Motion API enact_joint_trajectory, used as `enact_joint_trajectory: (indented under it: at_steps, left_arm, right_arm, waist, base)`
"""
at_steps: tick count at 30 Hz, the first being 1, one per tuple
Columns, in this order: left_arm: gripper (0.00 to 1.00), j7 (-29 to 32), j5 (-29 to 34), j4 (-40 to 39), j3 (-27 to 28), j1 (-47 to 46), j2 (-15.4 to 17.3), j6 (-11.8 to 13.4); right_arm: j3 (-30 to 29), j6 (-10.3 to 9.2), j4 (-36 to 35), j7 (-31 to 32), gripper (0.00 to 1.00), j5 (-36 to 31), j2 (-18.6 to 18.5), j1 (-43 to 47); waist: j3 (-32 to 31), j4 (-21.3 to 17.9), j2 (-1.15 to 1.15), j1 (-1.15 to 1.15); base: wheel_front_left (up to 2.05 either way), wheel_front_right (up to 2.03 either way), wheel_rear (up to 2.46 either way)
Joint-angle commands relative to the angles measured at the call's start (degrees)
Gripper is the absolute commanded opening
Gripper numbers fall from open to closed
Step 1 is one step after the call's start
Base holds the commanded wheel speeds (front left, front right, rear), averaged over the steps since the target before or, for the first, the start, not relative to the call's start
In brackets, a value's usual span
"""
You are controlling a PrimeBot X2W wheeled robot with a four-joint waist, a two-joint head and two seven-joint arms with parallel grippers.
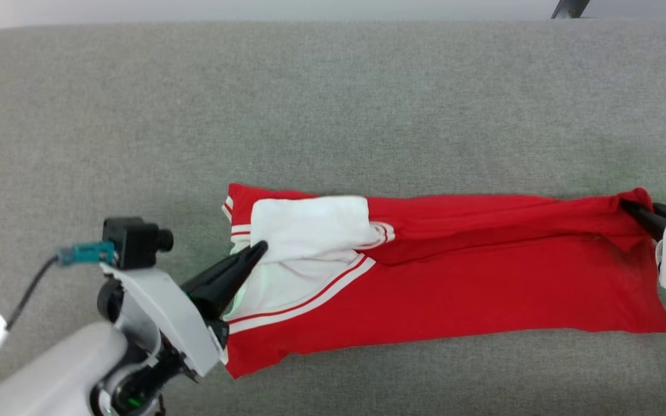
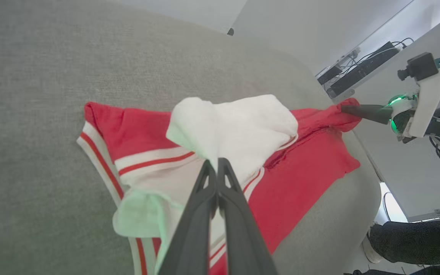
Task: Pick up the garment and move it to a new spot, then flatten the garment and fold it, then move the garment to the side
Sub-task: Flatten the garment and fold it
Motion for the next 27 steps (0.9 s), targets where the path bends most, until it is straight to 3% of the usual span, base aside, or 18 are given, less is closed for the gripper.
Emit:
enact_joint_trajectory:
  at_steps: [1, 4, 16, 17, 18, 19, 20, 21, 27]
  left_arm:
    - [0.0, -1.3, 0.5, 0.2, 0.1, 1.0, -0.6, 0.7]
    - [0.0, -3.8, -0.3, 1.2, 0.1, 2.5, -3.1, -0.2]
    - [0.0, -7.5, 5.2, 11.3, -2.1, 1.7, -8.5, 3.3]
    - [0.09, -7.7, 5.3, 11.7, -2.1, 1.6, -8.8, 3.2]
    - [0.2, -8.0, 5.4, 12.0, -2.1, 1.6, -9.0, 3.1]
    - [0.47, -8.1, 5.4, 12.2, -2.0, 1.6, -9.2, 3.2]
    - [0.91, -8.5, 5.5, 12.4, -1.9, 1.8, -9.3, 3.3]
    - [1.0, -8.6, 5.5, 12.5, -1.8, 2.0, -9.4, 3.4]
    - [1.0, -10.6, 6.3, 11.2, -0.8, 4.7, -9.3, 4.5]
  right_arm:
    - [-1.2, -0.06, -0.4, 0.2, 0.0, -0.7, 0.6, 1.1]
    - [-2.9, -0.06, -0.5, 0.5, 0.0, -1.8, 1.6, 2.7]
    - [-6.7, -0.06, 1.0, -0.2, 0.0, -4.9, 6.6, 5.0]
    - [-6.8, -0.06, 1.1, -0.6, 0.11, -5.3, 6.9, 5.0]
    - [-7.0, -0.06, 1.1, -1.0, 0.44, -5.5, 7.2, 5.1]
    - [-7.3, -0.06, 1.0, -1.4, 1.0, -5.7, 7.4, 5.2]
    - [-7.6, -0.06, 0.9, -1.8, 1.0, -5.8, 7.6, 5.3]
    - [-7.9, -0.06, 0.8, -2.1, 1.0, -5.8, 7.7, 5.5]
    - [-10.7, -0.07, -1.8, -1.8, 1.0, -4.0, 6.8, 8.3]
  waist:
    - [0.7, 0.2, 0.0, 0.0]
    - [1.5, 0.5, 0.0, 0.0]
    - [2.6, 0.3, 0.0, 0.0]
    - [2.5, 0.3, 0.0, 0.0]
    - [2.4, 0.4, 0.0, 0.0]
    - [2.1, 0.4, 0.0, 0.0]
    - [1.8, 0.4, 0.0, 0.0]
    - [1.4, 0.4, 0.0, 0.0]
    - [-1.4, 1.0, 0.0, 0.0]
  base:
    - [0.0, 0.0, 0.0]
    - [0.0, 0.0, 0.0]
    - [0.0, 0.0, 0.0]
    - [0.0, 0.0, 0.0]
    - [0.0, 0.0, 0.0]
    - [0.0, 0.0, 0.0]
    - [0.0, 0.0, 0.0]
    - [0.0, 0.0, 0.0]
    - [0.0, 0.0, 0.0]
